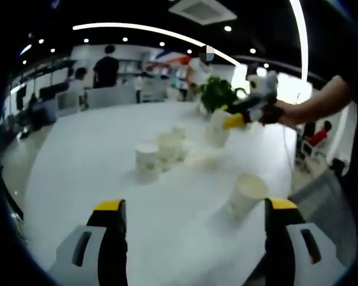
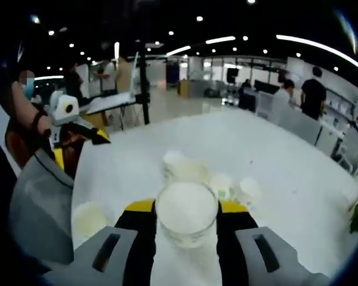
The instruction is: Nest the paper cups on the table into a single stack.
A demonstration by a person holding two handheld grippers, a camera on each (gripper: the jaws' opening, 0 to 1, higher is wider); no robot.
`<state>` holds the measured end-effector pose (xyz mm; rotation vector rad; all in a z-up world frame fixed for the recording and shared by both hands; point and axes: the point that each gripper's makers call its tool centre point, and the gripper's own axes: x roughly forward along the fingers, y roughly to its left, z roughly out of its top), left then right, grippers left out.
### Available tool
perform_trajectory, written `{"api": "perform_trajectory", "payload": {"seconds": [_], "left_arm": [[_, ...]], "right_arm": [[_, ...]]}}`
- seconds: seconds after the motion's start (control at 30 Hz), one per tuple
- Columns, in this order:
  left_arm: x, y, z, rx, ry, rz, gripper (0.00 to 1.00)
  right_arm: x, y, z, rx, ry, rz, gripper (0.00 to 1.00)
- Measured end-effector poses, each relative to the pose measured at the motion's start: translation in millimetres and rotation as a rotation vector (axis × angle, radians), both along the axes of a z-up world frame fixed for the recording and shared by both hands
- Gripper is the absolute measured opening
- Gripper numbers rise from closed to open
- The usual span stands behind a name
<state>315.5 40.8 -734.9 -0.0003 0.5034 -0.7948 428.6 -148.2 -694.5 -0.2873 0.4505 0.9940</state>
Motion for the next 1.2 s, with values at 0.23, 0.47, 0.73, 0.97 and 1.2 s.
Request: {"api": "perform_trajectory", "payload": {"seconds": [0.23,0.47,0.73,0.97,1.2], "left_arm": [[-4.4,-1,2.5,-0.003,0.000,-0.006,0.96],[-6.9,-3,7.5,-0.028,-0.005,-0.001,0.95],[-16.7,-11,9.8,-0.050,0.007,-0.013,0.94],[-23.5,-13,8.1,-0.045,0.017,-0.035,0.93],[-24.1,-25,24.0,-0.086,0.008,-0.047,0.94]], "right_arm": [[-13,9,46.9,0.094,-0.045,-0.005,0.36],[-35,18,80.7,0.167,-0.083,0.011,0.36],[-63,23,97.6,0.227,-0.110,0.014,0.36],[-84,21,81.6,0.251,-0.075,0.007,0.36],[-93,22,68.6,0.303,-0.031,-0.027,0.36]]}}
